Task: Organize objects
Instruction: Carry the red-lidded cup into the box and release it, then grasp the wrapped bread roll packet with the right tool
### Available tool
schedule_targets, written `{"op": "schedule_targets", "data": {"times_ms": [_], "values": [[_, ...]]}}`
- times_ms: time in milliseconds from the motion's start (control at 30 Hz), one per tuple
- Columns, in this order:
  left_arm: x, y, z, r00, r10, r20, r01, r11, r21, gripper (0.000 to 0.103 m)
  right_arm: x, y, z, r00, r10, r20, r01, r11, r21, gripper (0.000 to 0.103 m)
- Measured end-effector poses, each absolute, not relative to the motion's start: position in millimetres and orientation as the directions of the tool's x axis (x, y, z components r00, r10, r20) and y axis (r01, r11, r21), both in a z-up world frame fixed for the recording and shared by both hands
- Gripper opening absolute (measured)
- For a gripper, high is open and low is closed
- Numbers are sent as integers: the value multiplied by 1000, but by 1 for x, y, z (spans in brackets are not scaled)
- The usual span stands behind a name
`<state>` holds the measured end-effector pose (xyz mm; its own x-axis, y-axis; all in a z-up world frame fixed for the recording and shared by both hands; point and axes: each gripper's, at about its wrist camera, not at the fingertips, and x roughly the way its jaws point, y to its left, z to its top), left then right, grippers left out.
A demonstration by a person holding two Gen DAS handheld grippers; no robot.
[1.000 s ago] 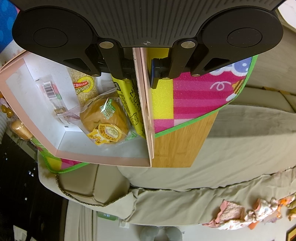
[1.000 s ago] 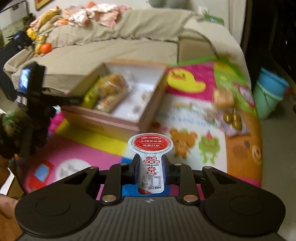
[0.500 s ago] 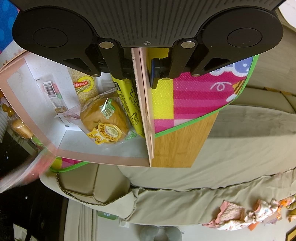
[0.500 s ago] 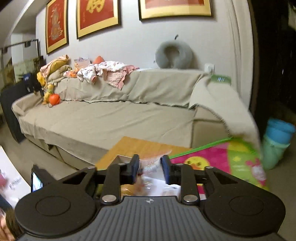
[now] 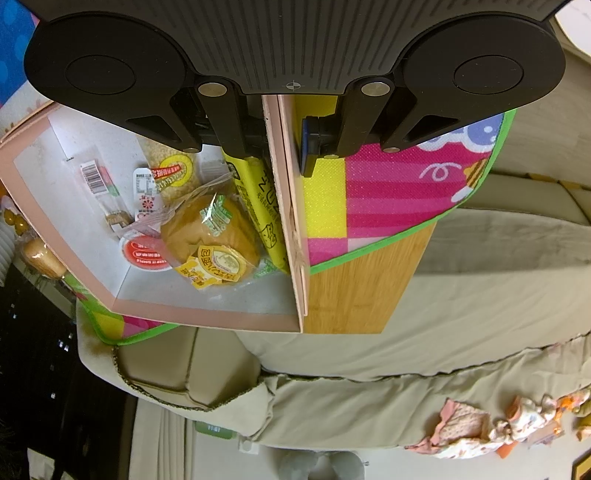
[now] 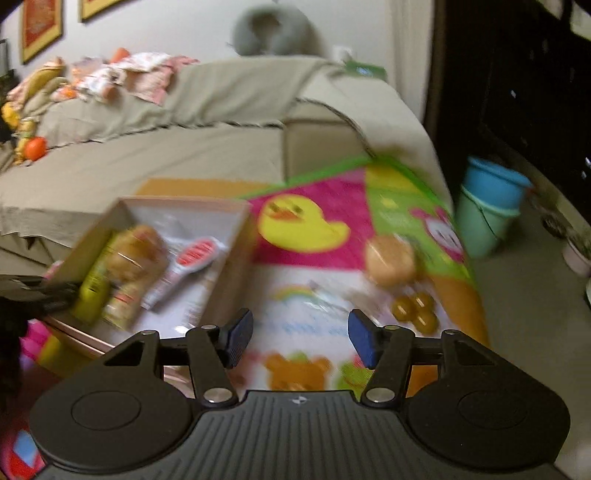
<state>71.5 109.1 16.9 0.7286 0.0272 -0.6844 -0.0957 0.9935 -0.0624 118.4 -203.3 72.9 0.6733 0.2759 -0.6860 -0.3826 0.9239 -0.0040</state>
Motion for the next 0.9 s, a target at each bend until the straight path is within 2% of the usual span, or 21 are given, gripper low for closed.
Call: {"op": "schedule_targets", "data": {"times_ms": [33,100,267,433,600,700,767,800,833,900], "values": [[72,109,17,728,28,-685,-95,994,-60,12,121,-209,69,672,262,-693,-369,929,-7,66],[72,109,17,726,29,-687,-95,994,-58,12,126,-220,60,673,219,-706,-336,941,-29,71],[73,109,18,725,31,-688,-95,994,-56,12,159,-241,40,657,126,-743,-233,972,-42,72],[71,108,18,726,31,-687,-95,994,-55,12,200,-244,33,656,123,-745,-176,984,8,86],[71,108,18,724,36,-689,-97,994,-50,12,235,-215,27,695,64,-716,-165,984,-72,88],[71,107,19,723,44,-690,-102,994,-43,12,260,-199,15,683,36,-730,-154,984,-95,88],[70,106,19,723,45,-689,-104,994,-44,12,273,-194,7,661,45,-749,-160,984,-83,84],[70,106,19,723,46,-689,-105,993,-44,12,278,-192,3,646,52,-762,-166,983,-73,71],[70,106,19,724,47,-689,-106,993,-44,12,279,-191,1,634,57,-772,-170,983,-67,62],[69,106,19,724,49,-688,-109,993,-45,12,274,-192,5,635,84,-768,-183,982,-44,57]]}}
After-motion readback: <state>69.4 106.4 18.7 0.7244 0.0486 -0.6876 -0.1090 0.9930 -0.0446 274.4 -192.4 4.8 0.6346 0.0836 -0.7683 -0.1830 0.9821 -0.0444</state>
